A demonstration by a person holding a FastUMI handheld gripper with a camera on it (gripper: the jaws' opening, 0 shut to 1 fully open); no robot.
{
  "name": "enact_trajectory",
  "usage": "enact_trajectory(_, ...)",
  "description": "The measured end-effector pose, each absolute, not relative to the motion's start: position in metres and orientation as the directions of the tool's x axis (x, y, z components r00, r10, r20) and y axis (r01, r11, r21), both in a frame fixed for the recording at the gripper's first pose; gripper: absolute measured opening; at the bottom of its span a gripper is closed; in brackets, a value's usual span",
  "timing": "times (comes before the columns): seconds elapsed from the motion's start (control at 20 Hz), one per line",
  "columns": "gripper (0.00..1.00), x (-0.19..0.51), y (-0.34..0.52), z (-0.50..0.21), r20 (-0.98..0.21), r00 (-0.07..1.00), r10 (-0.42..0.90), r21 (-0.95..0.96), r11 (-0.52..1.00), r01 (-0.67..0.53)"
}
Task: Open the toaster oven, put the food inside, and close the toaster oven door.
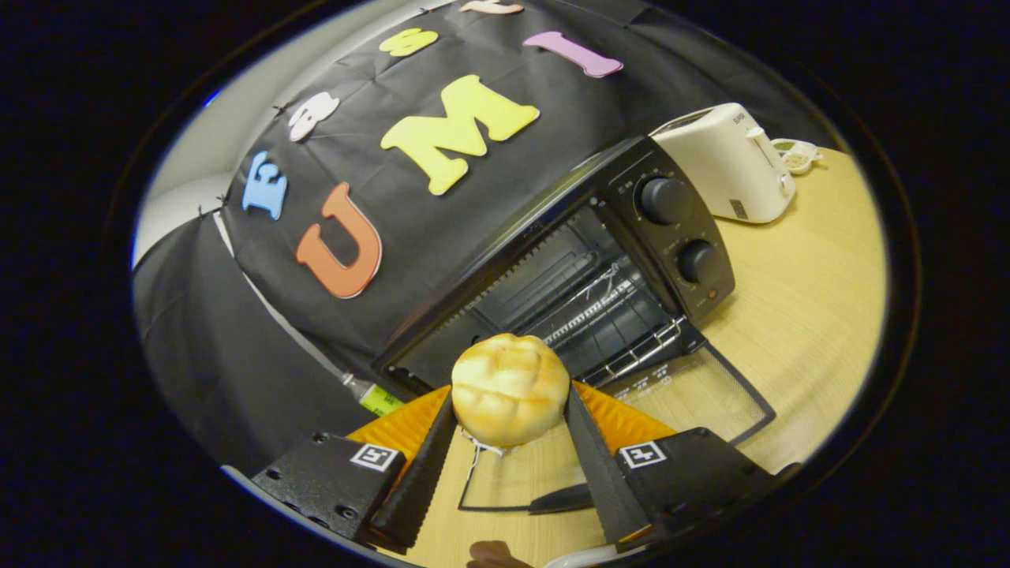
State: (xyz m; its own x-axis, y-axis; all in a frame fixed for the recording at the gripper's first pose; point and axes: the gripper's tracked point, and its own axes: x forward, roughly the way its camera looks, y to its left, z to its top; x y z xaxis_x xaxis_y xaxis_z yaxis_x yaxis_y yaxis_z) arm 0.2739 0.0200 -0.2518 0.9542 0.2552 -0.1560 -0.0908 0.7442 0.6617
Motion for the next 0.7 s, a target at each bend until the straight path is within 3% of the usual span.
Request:
enact_trajectory(0.35, 0.87, 0.344, 0.027, -0.253, -0.194, 0.94, 0.28, 0.672, 0.736, -0.081)
enact_trajectory(0.7, 0.87, 0.387, 0.022, -0.247, -0.197, 0.958, 0.209, 0.599, 0.799, -0.051)
